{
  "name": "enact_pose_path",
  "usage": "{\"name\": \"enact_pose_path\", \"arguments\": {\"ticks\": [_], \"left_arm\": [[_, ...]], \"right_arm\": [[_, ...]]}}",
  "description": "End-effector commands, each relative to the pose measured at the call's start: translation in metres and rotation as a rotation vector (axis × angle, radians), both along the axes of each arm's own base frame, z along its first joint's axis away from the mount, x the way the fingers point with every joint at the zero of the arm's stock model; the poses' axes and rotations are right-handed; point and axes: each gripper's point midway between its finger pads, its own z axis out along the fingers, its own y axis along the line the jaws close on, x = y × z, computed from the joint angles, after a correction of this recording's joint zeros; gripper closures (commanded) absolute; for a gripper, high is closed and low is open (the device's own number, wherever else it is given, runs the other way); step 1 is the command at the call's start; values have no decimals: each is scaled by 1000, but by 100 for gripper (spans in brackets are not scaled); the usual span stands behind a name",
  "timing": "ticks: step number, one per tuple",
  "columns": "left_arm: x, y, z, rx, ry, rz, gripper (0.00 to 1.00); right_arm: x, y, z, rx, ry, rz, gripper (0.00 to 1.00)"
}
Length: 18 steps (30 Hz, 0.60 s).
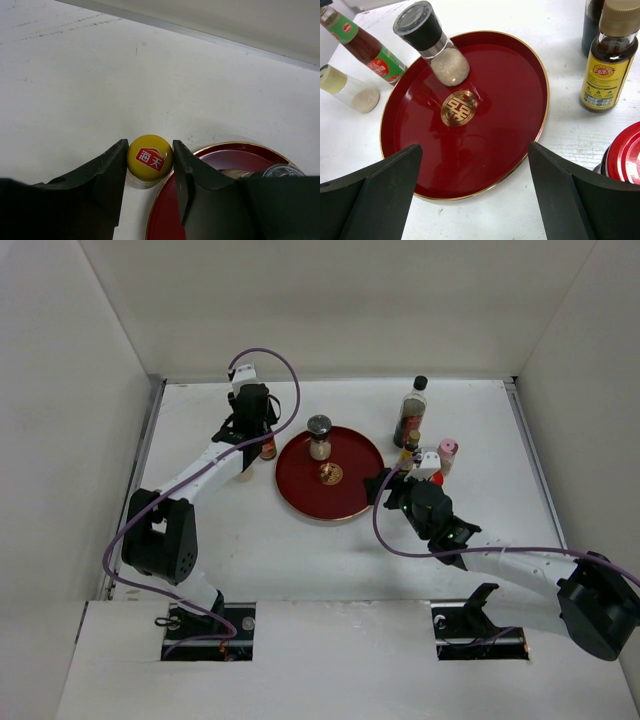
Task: Organize the condiment bottles
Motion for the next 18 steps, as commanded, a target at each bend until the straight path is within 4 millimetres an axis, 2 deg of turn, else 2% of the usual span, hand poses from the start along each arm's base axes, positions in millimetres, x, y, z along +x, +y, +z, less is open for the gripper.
{"name": "enact_pose_path", "arguments": {"ticks": [1, 4, 8, 13, 18], "left_arm": [[5, 8, 33, -4, -76, 26, 81], [1, 11, 55, -1, -118, 33, 83], [-7, 12, 94, -8, -199, 41, 85], [-20, 1, 138, -30, -285, 8, 85], [-35, -21, 157, -45, -323, -47, 85]], "right_arm": [[5, 6, 27, 55, -62, 3, 7], [4, 7, 25, 56, -56, 4, 7], [5, 7, 26, 52, -59, 3, 7], [5, 7, 27, 54, -61, 3, 7], [4, 6, 28, 58, -63, 3, 7]]}}
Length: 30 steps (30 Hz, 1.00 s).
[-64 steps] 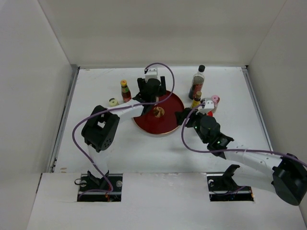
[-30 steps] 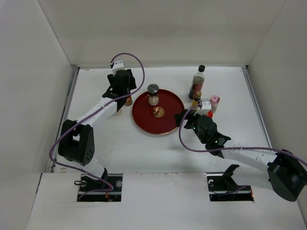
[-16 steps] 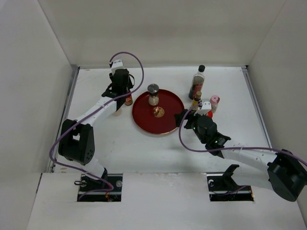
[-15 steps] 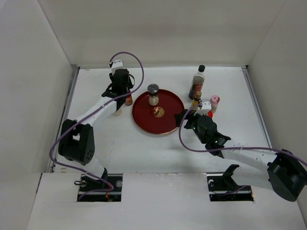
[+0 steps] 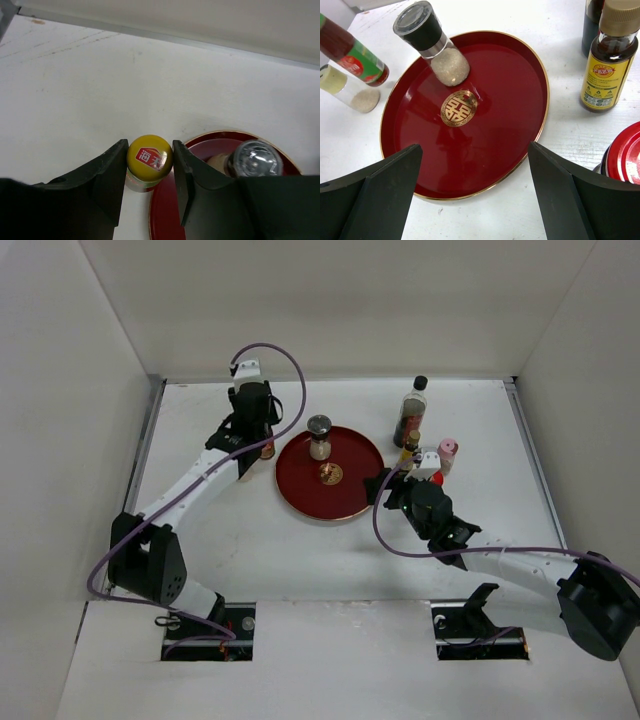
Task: Organize the condiment bottles
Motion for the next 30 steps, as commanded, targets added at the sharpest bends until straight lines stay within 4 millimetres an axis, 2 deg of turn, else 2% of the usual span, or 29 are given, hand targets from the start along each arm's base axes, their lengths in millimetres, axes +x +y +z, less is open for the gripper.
{"name": "enact_pose_path", "arguments": {"ticks": [1, 9, 15, 19, 25, 30], "left_arm": [[-8, -18, 113, -110, -289, -36, 85], [-2, -73, 101, -124, -267, -135, 84], [12, -98, 80, -122, -240, -171, 84], [15, -105, 62, -115, -210, -175, 84], [10, -102, 37, -112, -180, -159, 83], [5, -95, 15, -114, -153, -143, 75]], "right_arm": [[4, 6, 28, 60, -64, 2, 7], [4, 6, 25, 56, -56, 4, 6], [4, 4, 26, 60, -59, -1, 6], [4, 5, 25, 56, -57, 1, 6], [4, 5, 26, 55, -59, 3, 6], [4, 5, 26, 56, -61, 1, 6]]}}
